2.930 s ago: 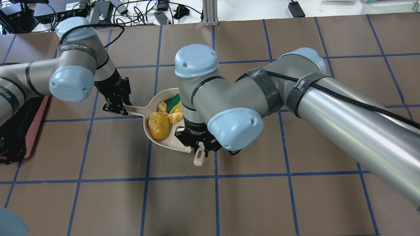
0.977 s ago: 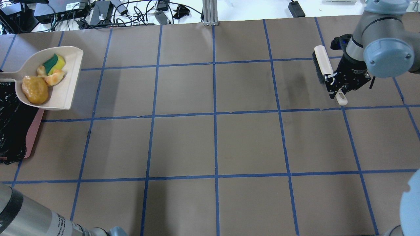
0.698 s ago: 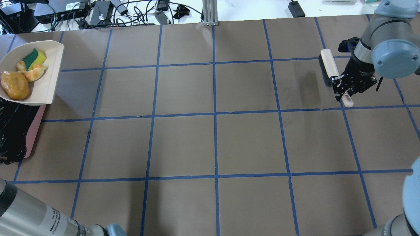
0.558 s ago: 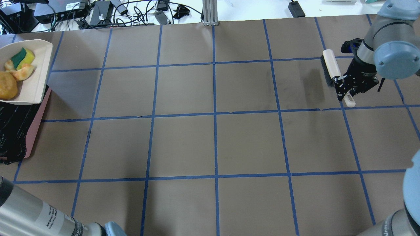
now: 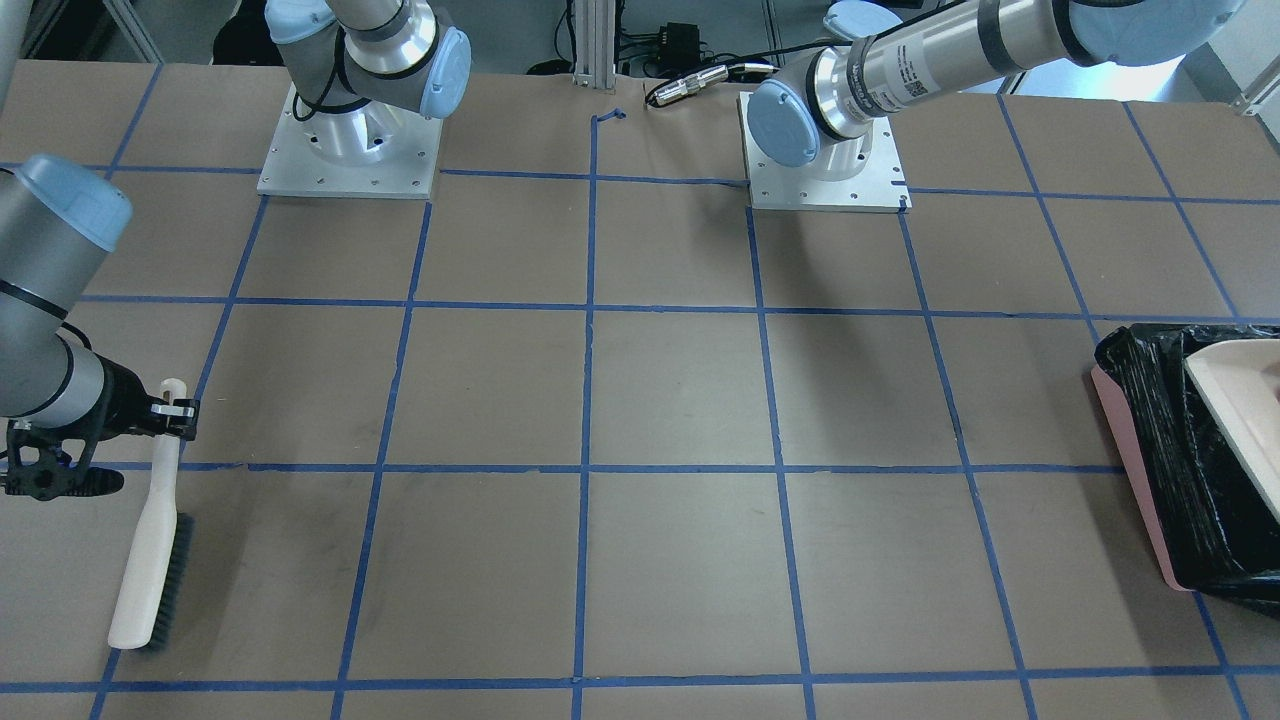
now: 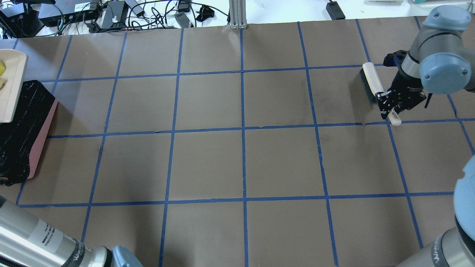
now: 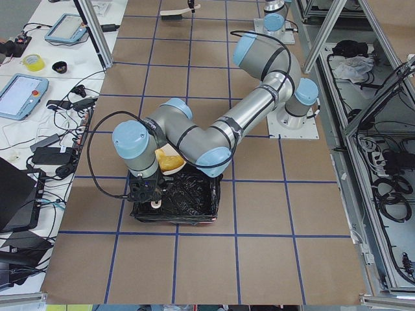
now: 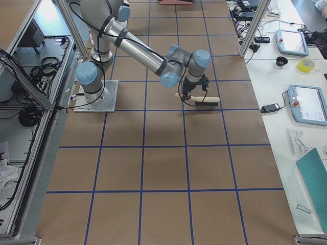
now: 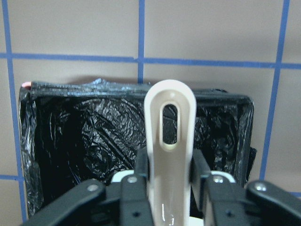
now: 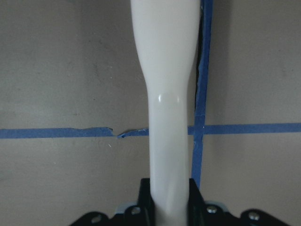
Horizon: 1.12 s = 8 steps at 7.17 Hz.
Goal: Sweep and dump trash into bin
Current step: 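Tip the dustpan over the black bin with the left gripper to dump contents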
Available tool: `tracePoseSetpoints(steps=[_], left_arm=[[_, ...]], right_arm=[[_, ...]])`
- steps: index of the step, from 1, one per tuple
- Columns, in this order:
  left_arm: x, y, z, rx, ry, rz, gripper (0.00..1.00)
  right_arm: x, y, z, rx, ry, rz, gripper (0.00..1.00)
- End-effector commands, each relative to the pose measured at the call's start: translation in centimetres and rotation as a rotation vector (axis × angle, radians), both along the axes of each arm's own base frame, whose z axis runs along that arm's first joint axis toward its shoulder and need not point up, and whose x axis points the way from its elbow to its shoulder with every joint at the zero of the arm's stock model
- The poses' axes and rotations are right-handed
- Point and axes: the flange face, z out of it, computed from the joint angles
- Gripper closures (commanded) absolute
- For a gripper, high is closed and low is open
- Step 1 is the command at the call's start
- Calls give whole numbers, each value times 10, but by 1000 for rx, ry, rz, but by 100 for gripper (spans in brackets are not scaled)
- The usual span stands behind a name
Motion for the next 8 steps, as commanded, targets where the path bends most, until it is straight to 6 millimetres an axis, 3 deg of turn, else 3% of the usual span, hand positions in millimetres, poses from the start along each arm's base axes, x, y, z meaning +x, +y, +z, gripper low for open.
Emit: tracePoseSetpoints(steps=[1, 2, 5, 8], left_arm=[[43, 17, -1, -12, -42, -16, 100], [58, 23, -1, 3, -103, -39, 100], [76, 27, 10, 45, -281, -79, 100], [70, 16, 19, 35, -434, -146, 100]], right_arm=[[-1, 0, -3, -1, 4, 2, 100], [-1, -1, -3, -8, 8, 2, 100], [-2, -1, -3, -14, 5, 3, 99], [-2, -3, -10, -10, 7, 4, 94]])
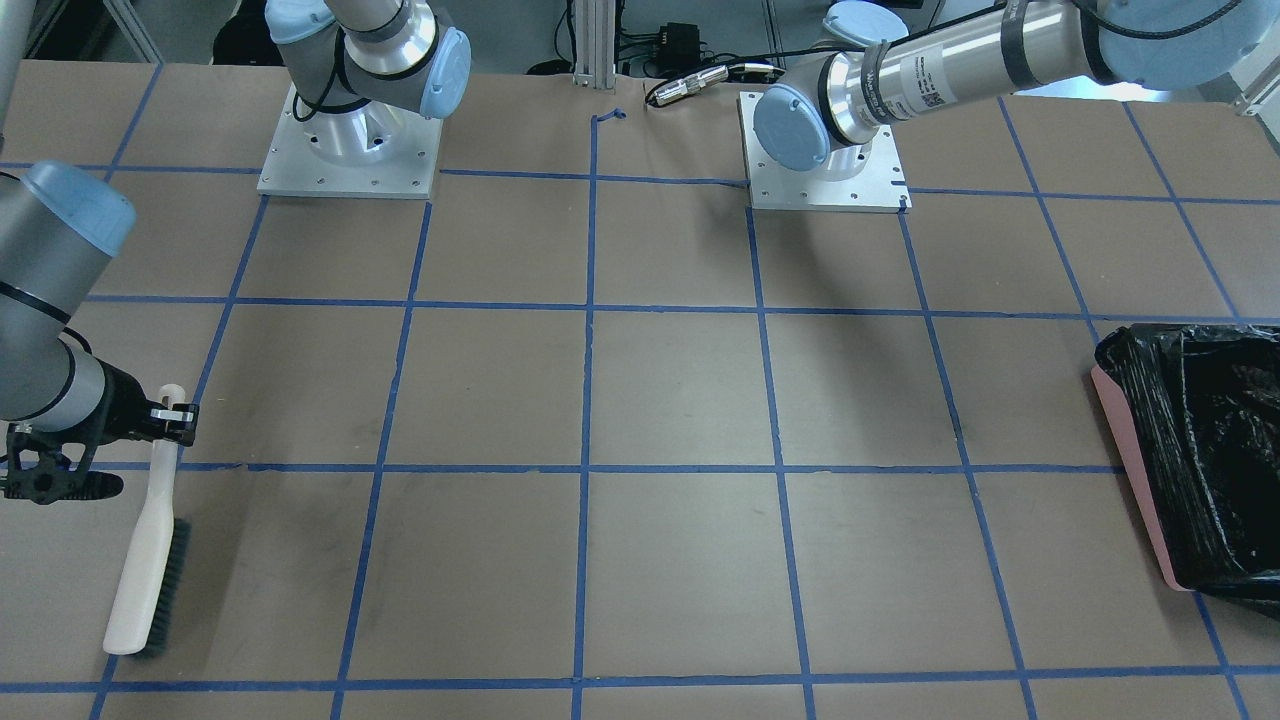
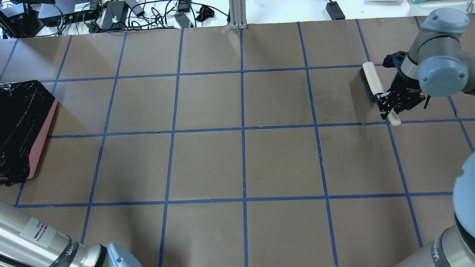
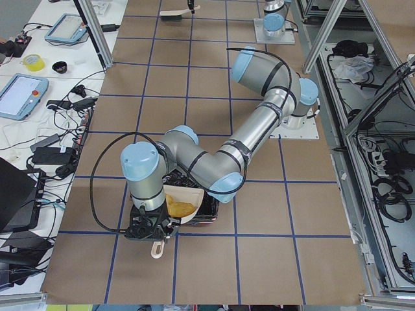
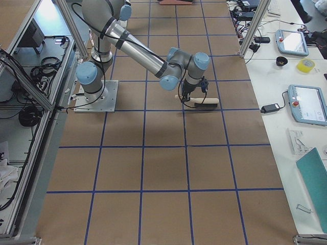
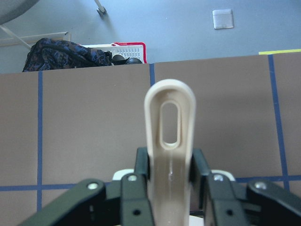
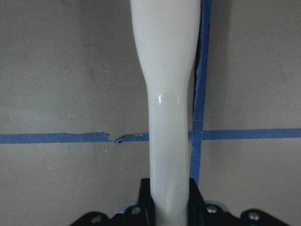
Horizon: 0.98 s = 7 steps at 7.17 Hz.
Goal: Sweep and dump trash into bin
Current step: 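Tip the dustpan over the black bin with the left gripper to dump contents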
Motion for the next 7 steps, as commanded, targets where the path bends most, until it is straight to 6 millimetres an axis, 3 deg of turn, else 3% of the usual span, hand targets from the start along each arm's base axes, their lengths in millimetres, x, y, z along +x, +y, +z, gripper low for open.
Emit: tracePoseSetpoints(steps=[1, 2, 4, 7], left_arm=[[-26, -17, -4, 37, -104, -54, 100], [-62, -36, -1, 88, -145, -64, 100], [-97, -57, -13, 70, -238, -60, 100], [-104, -53, -2, 62, -311, -47, 100]], right_arm=[[-1, -1, -7, 10, -2, -1, 88], [-1, -1, -6, 7, -1, -1, 83], [-2, -1, -1, -3, 4, -9, 75], [-2, -2, -1, -6, 3, 3, 49]])
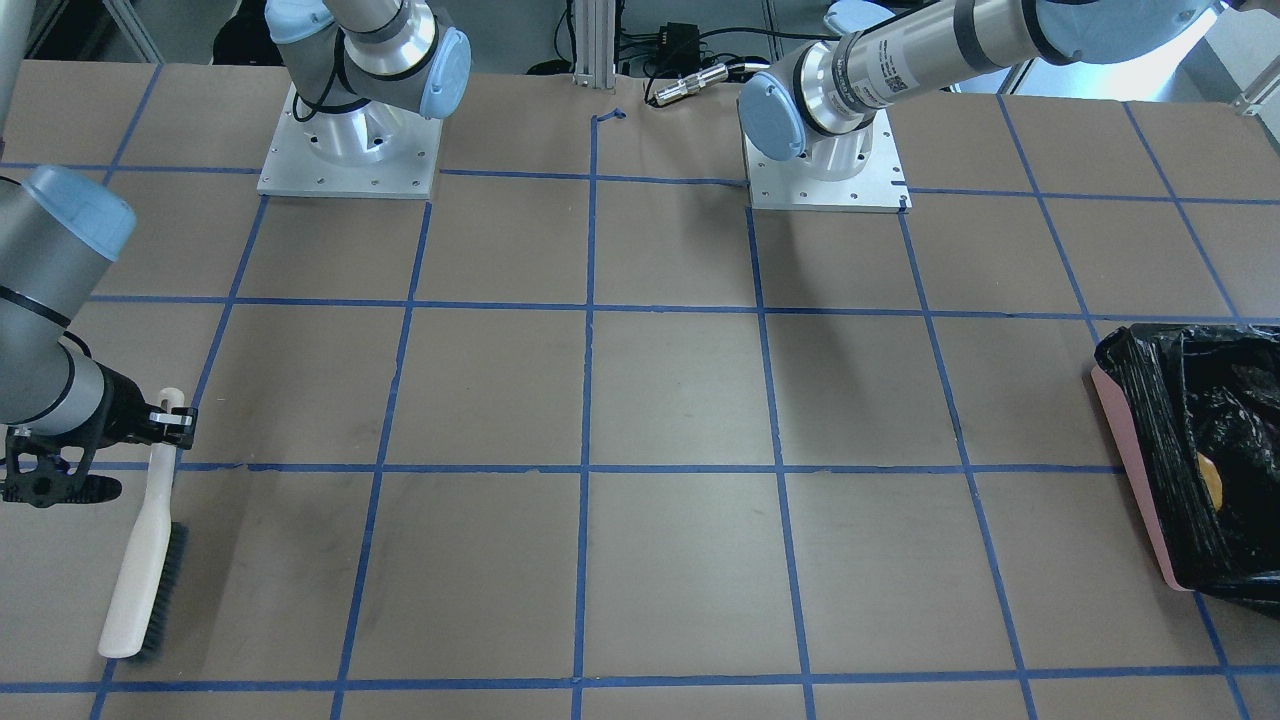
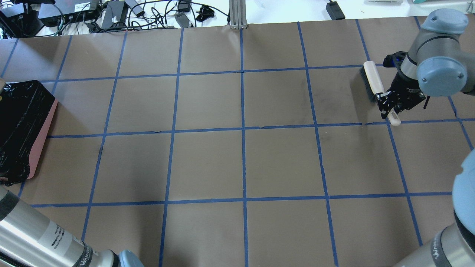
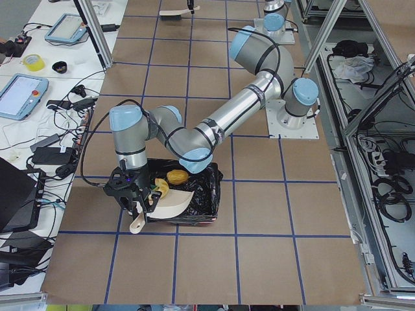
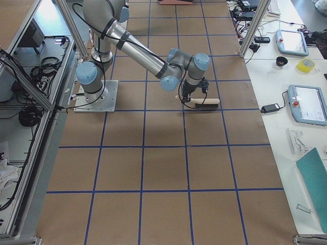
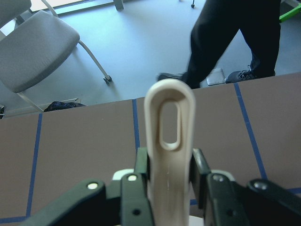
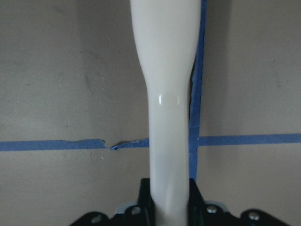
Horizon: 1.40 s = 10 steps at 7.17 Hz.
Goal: Sweep and dump trash into bin
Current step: 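Tip the dustpan over the black bin with the left gripper to dump contents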
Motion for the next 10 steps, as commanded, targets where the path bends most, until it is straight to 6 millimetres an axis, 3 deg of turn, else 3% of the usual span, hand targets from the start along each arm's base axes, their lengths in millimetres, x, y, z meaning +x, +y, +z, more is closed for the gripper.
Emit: tracePoseSetpoints(steps=[1, 2, 4, 7, 8, 10], left_arm=[[-6, 5, 14, 6, -37, 5, 100], [-10, 10, 23, 28, -65, 20, 100], [-21, 18, 22, 74, -63, 3, 100], [-42, 18, 46, 99, 4, -97, 100], [-67, 0, 46, 43, 49, -163, 100], [-108, -28, 39, -81, 134, -135, 100]], right_arm=[[0, 0, 0, 0, -1, 6, 42], [0, 0, 0, 0, -3, 6, 38], [0, 0, 9, -17, 7, -6, 31], [6, 11, 82, -136, 33, 2, 24], [13, 20, 111, -177, 40, 2, 23], [38, 38, 161, -228, -22, -18, 16]])
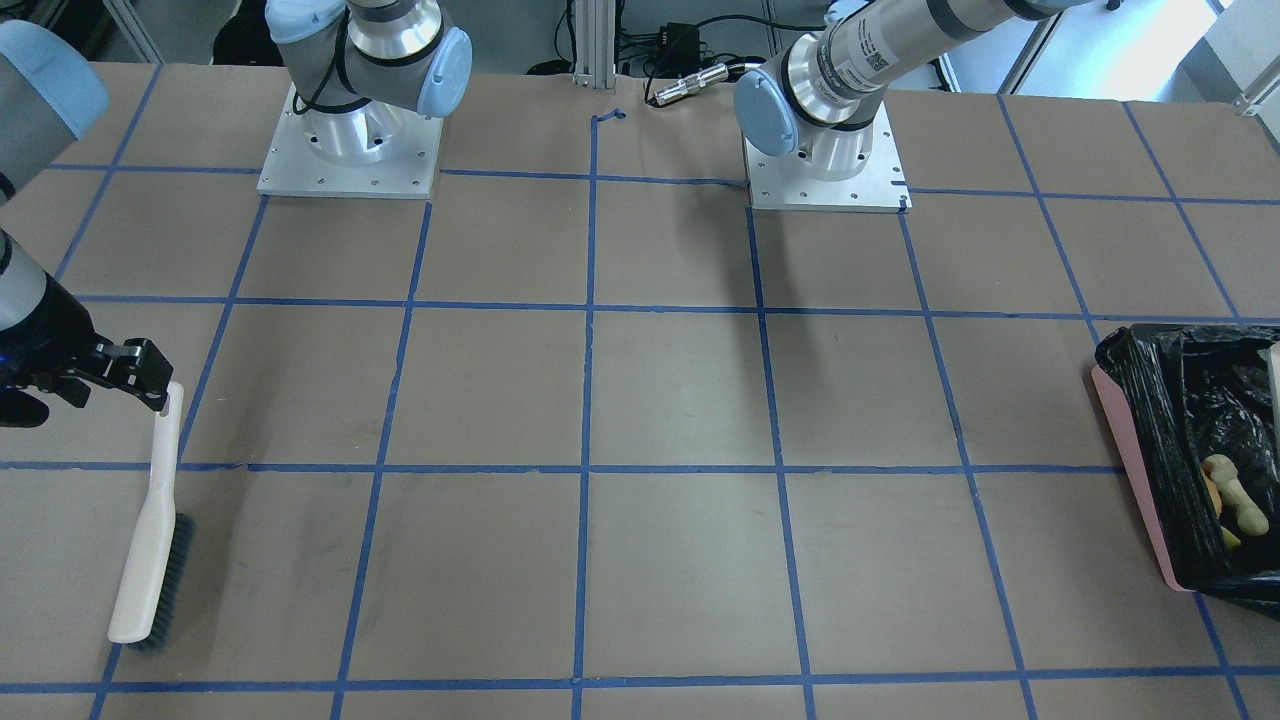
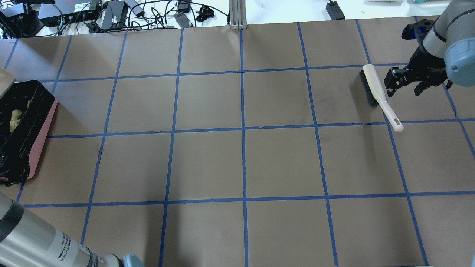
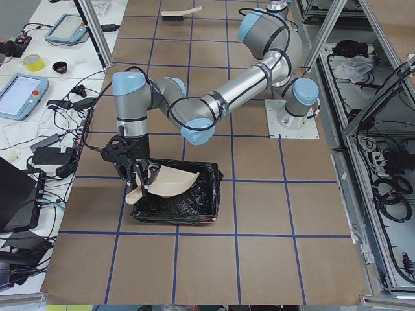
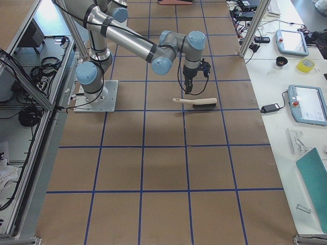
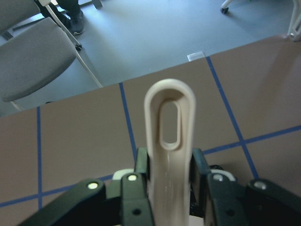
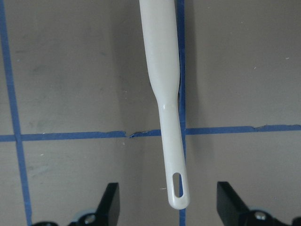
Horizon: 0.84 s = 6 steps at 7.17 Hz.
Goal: Sweep and dump trash into bin
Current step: 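Tip the dustpan over the black bin with the left gripper to dump contents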
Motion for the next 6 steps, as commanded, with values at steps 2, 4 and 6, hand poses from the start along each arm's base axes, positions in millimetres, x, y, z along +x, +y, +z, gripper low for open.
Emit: tracePoseSetpoints(steps=[2, 4, 6], left_arm=[[-63, -28, -20, 5, 170, 6, 100], [-110, -47, -45, 34, 279, 11, 100], [-162, -73, -76, 21, 346, 23, 100]], right_arm=[[37, 22, 80, 6, -54, -32, 12], [67, 23, 97, 8, -45, -24, 1], [115, 26, 96, 12, -46, -4, 0]])
